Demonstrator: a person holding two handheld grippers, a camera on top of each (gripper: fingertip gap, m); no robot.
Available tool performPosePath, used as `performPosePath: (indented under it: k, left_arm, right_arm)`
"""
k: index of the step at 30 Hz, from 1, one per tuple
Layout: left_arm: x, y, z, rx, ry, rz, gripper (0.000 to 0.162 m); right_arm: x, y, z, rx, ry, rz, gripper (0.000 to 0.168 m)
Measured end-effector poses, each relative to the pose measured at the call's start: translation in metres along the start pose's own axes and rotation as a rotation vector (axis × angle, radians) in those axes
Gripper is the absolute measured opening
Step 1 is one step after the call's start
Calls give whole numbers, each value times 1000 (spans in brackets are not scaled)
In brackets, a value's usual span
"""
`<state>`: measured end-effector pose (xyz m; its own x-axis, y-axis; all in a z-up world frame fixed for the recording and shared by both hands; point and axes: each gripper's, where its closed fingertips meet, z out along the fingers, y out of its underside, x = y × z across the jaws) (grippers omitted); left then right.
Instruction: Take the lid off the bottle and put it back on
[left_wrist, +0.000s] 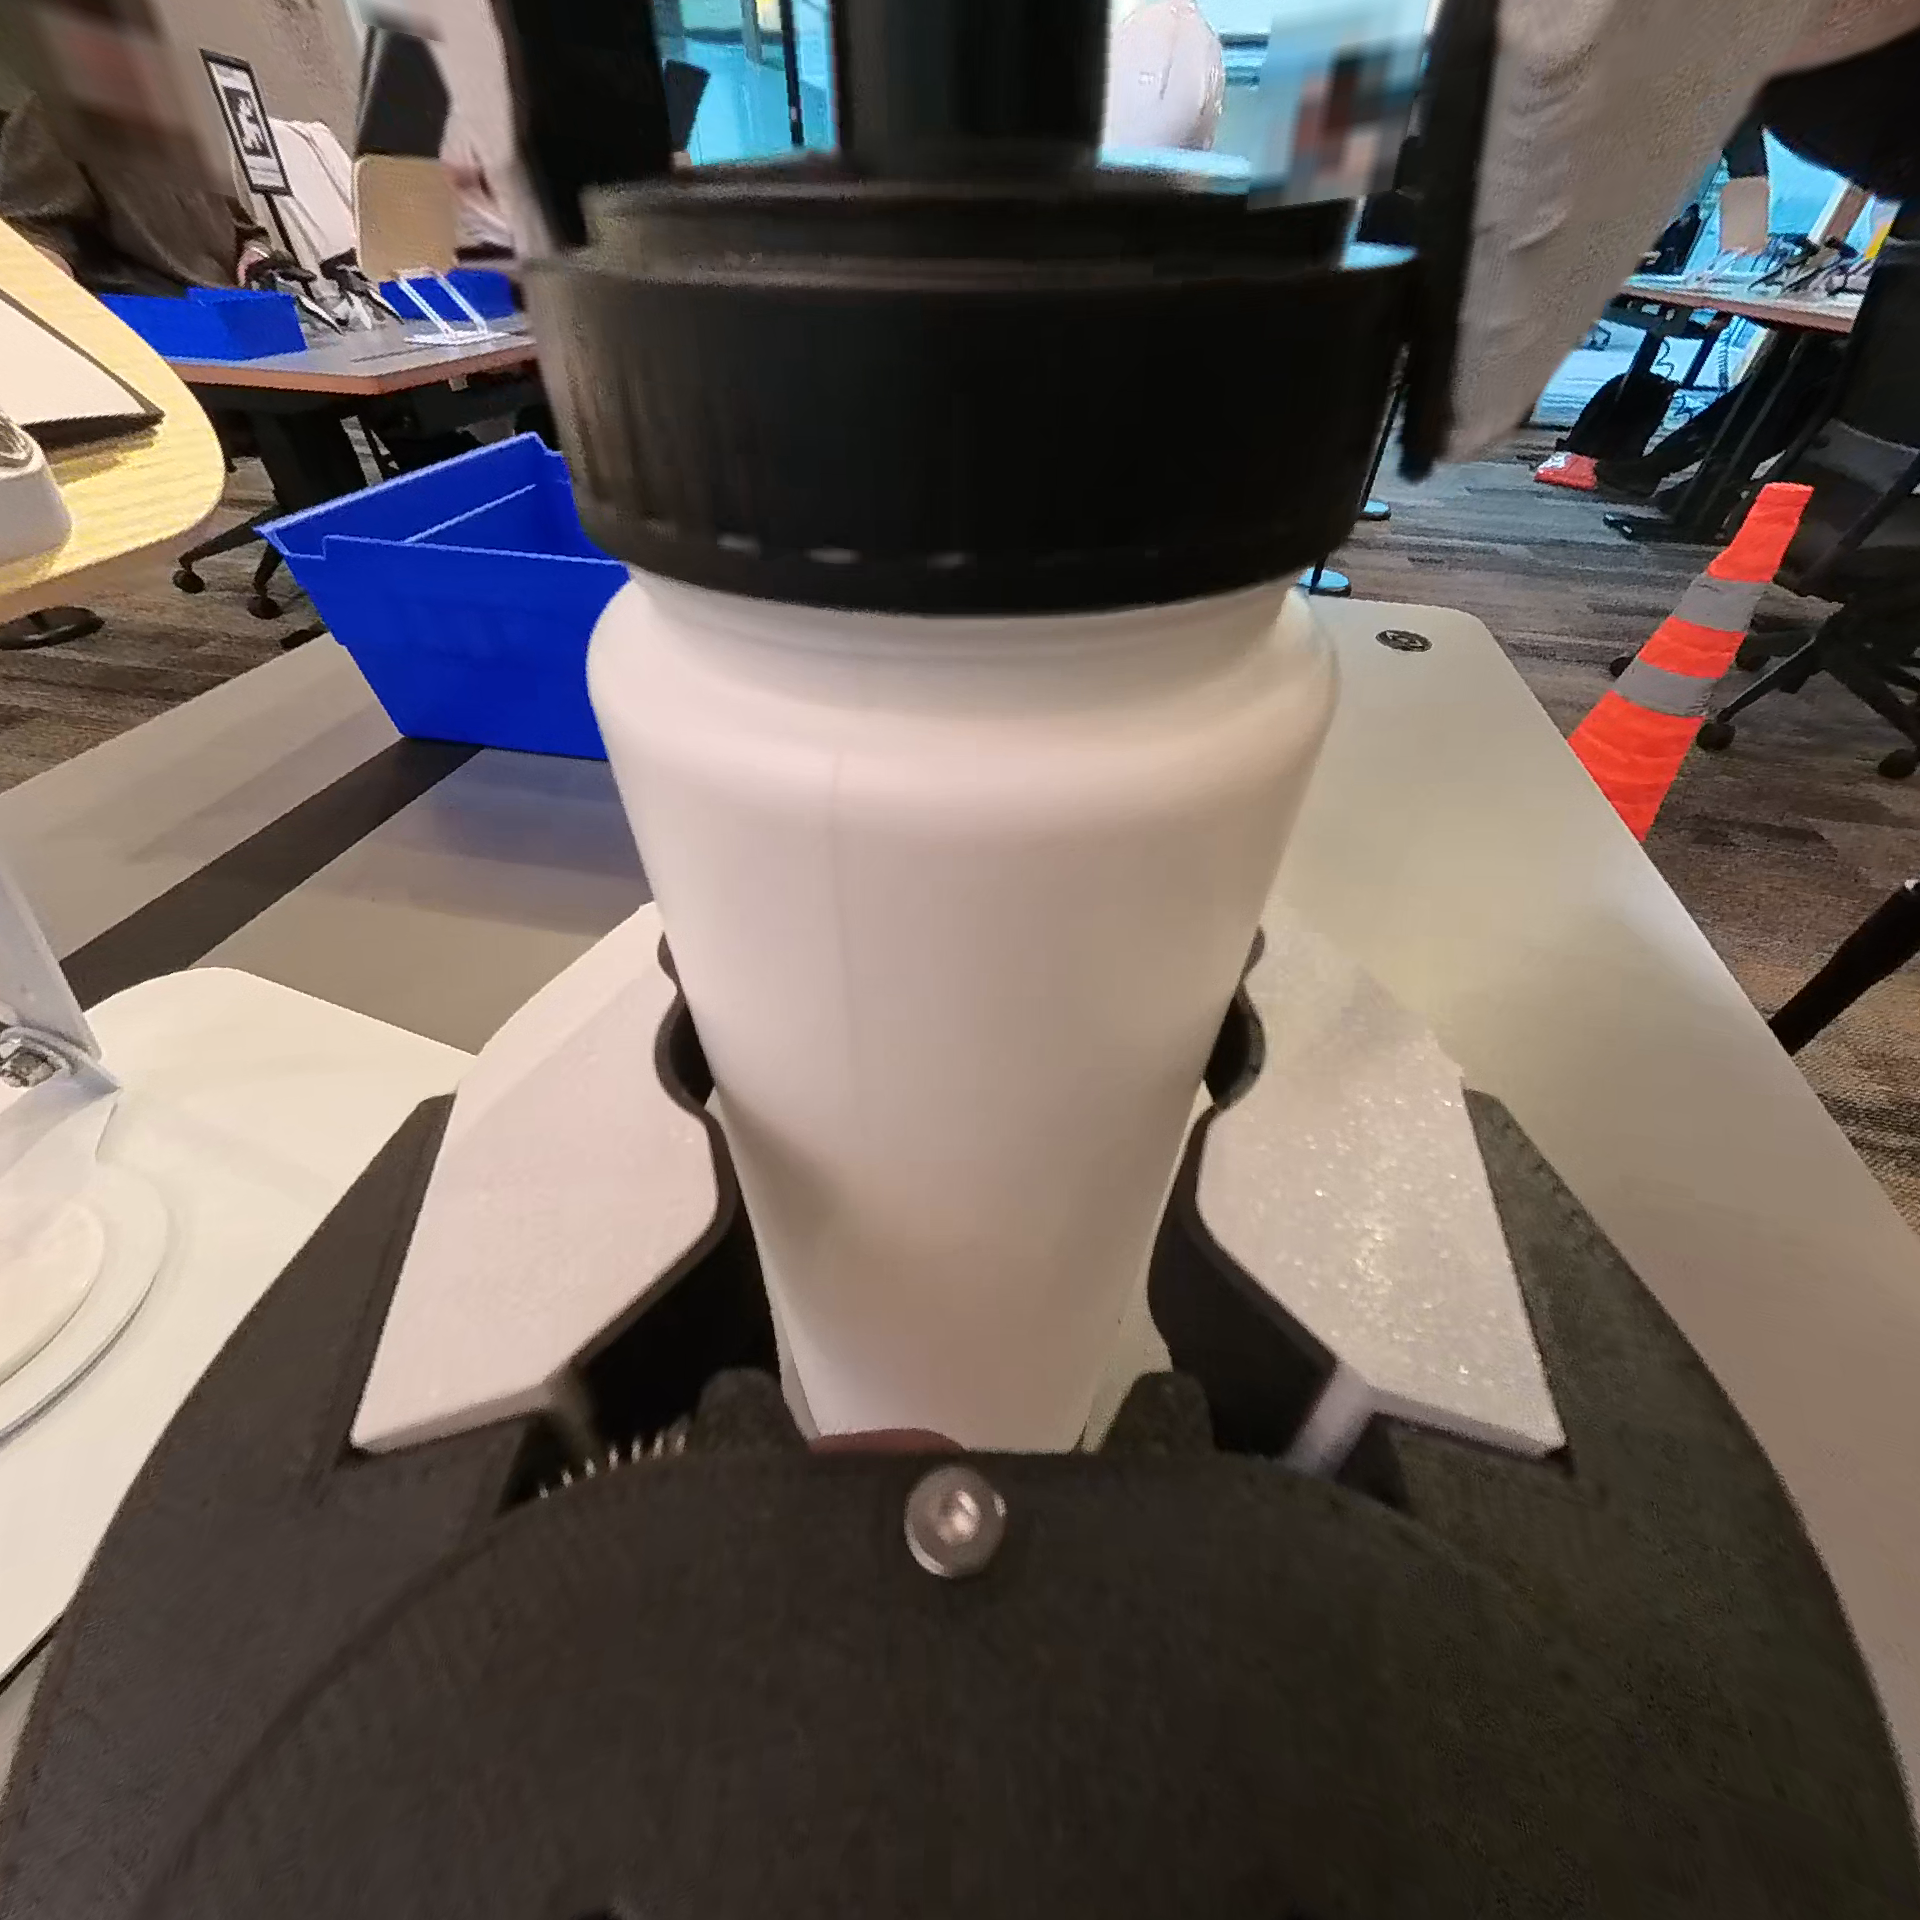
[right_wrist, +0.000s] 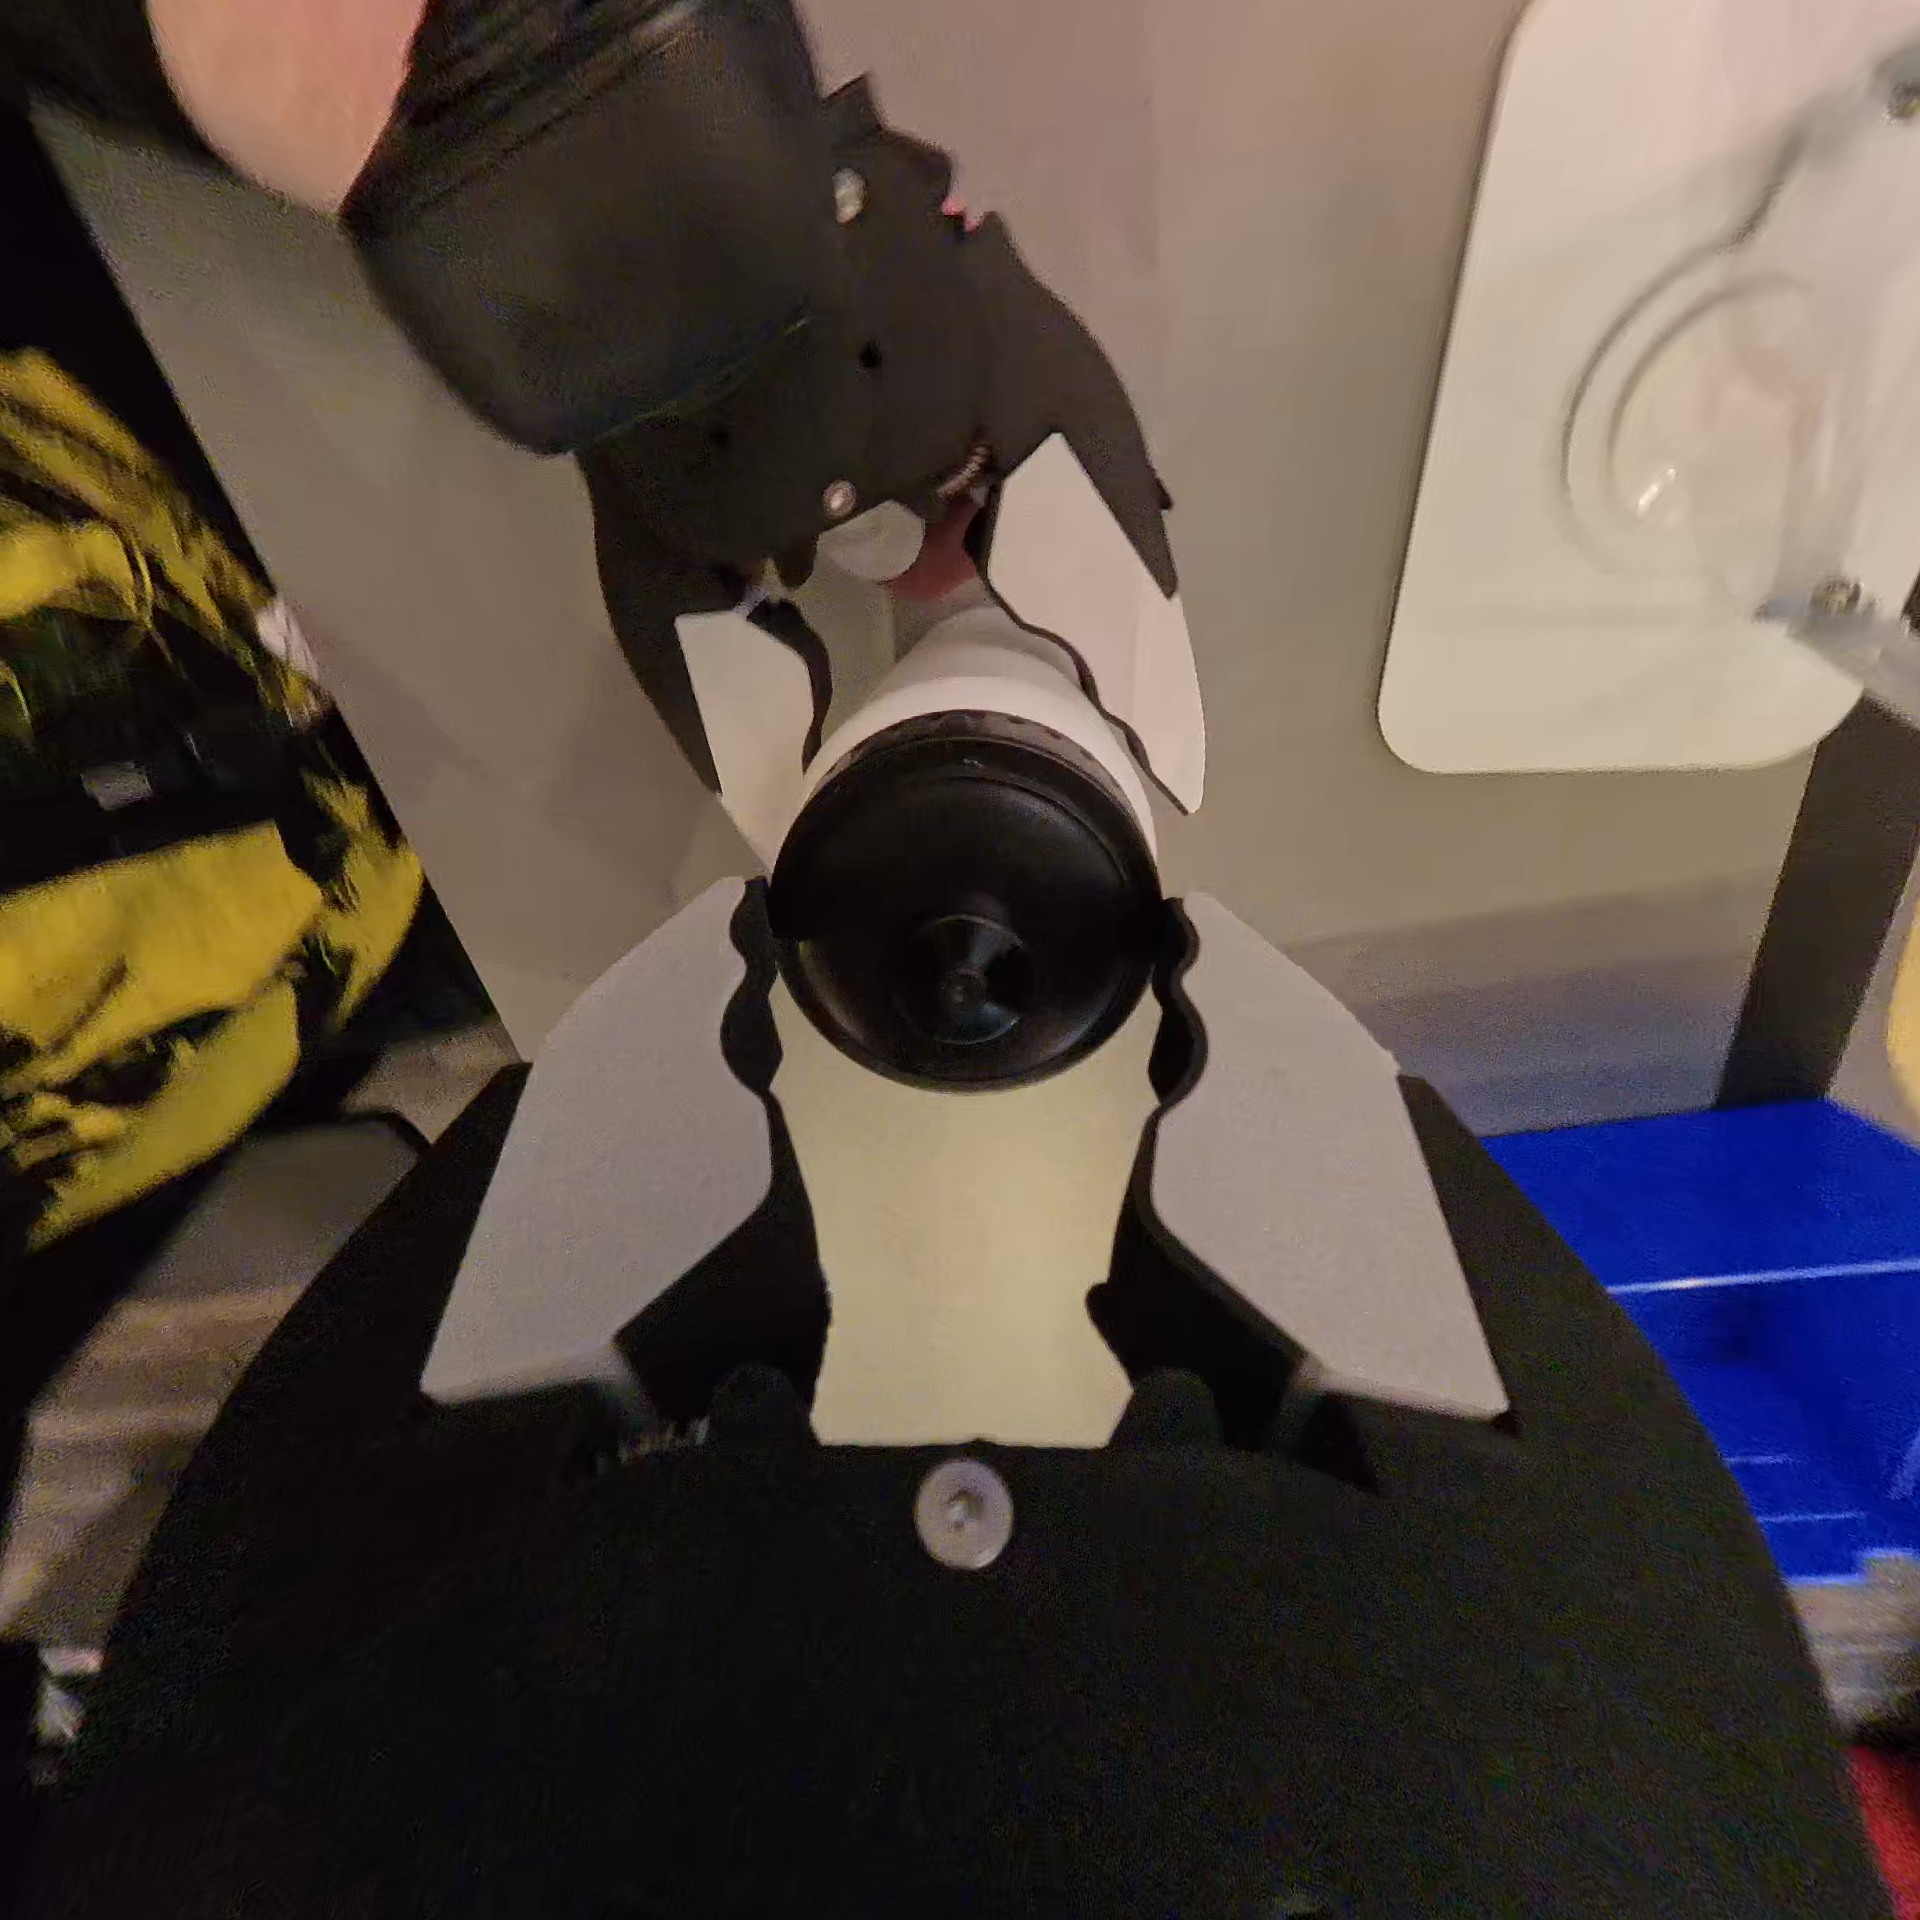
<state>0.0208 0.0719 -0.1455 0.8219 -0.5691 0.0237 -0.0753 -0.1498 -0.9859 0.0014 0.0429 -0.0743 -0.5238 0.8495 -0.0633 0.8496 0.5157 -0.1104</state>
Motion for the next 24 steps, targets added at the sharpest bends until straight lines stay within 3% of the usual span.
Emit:
performPosePath:
  k: [5,6,8,12,15,19,24]
  left_arm:
    - [3,0,0,-4,-1,16,95]
    - [3,0,0,-5,-1,18,95]
    - [4,0,0,-2,1,16,95]
    - [3,0,1,-1,4,15,95]
    - [4,0,0,-1,6,14,95]
    - [3,0,0,2,5,8,95]
    - [3,0,1,5,8,7,95]
  right_arm:
    - [-3,2,-1,37,5,-38,73]
    - [-2,2,-2,30,10,-94,86]
    - [1,0,-8,26,29,-237,93]
    - [-1,0,-7,-35,29,-542,90]
    - [-2,3,-1,-97,-2,-615,71]
    - [-2,3,-1,-83,-31,-489,70]
    - [-2,3,-1,-20,-18,14,71]
